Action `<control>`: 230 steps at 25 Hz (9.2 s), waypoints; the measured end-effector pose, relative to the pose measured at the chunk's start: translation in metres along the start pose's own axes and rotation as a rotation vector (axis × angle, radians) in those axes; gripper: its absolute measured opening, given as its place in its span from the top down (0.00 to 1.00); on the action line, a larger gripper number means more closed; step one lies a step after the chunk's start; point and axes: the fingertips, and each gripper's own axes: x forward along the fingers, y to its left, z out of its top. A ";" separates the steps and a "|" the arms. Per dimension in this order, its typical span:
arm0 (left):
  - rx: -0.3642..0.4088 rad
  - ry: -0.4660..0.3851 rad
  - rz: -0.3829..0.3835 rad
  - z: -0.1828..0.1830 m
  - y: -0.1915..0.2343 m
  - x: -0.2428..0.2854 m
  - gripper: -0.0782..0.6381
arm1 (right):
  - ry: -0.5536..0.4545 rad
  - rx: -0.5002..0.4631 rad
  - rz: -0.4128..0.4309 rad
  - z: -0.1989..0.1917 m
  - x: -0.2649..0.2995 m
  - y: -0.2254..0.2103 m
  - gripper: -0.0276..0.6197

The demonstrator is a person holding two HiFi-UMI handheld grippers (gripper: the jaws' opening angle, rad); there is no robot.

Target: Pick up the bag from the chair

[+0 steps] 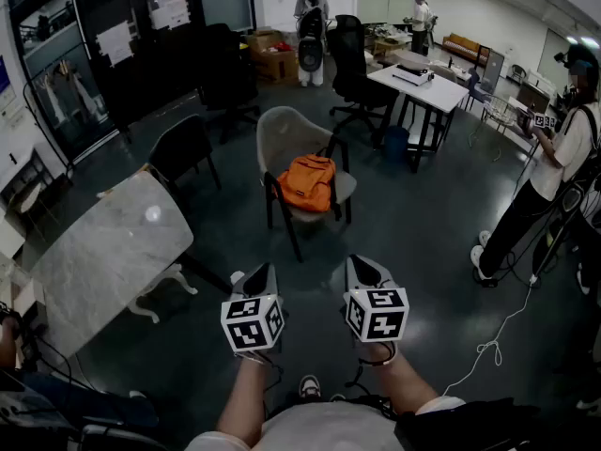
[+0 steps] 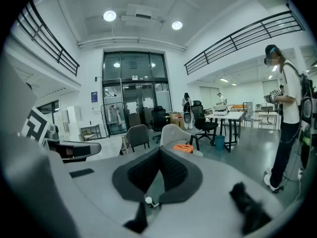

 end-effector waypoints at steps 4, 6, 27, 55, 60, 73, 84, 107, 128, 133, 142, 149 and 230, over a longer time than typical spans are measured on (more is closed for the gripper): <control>-0.002 0.010 0.003 0.000 0.005 0.007 0.87 | 0.003 -0.005 0.002 0.003 0.007 0.000 0.91; -0.002 0.011 0.003 0.002 0.008 0.010 0.87 | 0.005 -0.009 0.000 0.004 0.011 0.000 0.91; -0.022 0.024 -0.055 0.008 0.035 0.067 0.87 | 0.025 0.050 -0.068 0.004 0.064 -0.011 0.91; -0.010 0.062 -0.055 0.063 0.009 0.261 0.87 | 0.068 0.109 -0.029 0.044 0.222 -0.137 0.91; -0.019 0.063 -0.054 0.076 0.005 0.293 0.87 | 0.077 0.115 -0.017 0.054 0.246 -0.158 0.91; -0.039 0.086 -0.052 0.093 -0.006 0.358 0.87 | 0.081 0.134 0.027 0.079 0.301 -0.200 0.91; -0.036 0.118 -0.039 0.090 -0.003 0.391 0.87 | 0.109 0.152 0.030 0.072 0.322 -0.219 0.91; 0.005 0.100 -0.106 0.173 0.047 0.573 0.87 | 0.095 0.129 -0.037 0.143 0.492 -0.271 0.91; -0.031 0.156 -0.147 0.202 0.108 0.710 0.87 | 0.170 0.138 -0.096 0.166 0.628 -0.297 0.91; -0.062 0.163 -0.137 0.198 0.124 0.723 0.87 | 0.194 0.125 -0.093 0.163 0.642 -0.293 0.91; -0.079 0.208 -0.120 0.177 0.131 0.731 0.87 | 0.244 0.158 -0.113 0.140 0.647 -0.304 0.91; -0.080 0.250 -0.088 0.158 0.127 0.745 0.87 | 0.282 0.167 -0.081 0.126 0.669 -0.319 0.91; -0.067 0.620 -0.136 -0.097 0.129 0.981 0.73 | 0.595 0.357 -0.088 -0.129 0.845 -0.439 0.91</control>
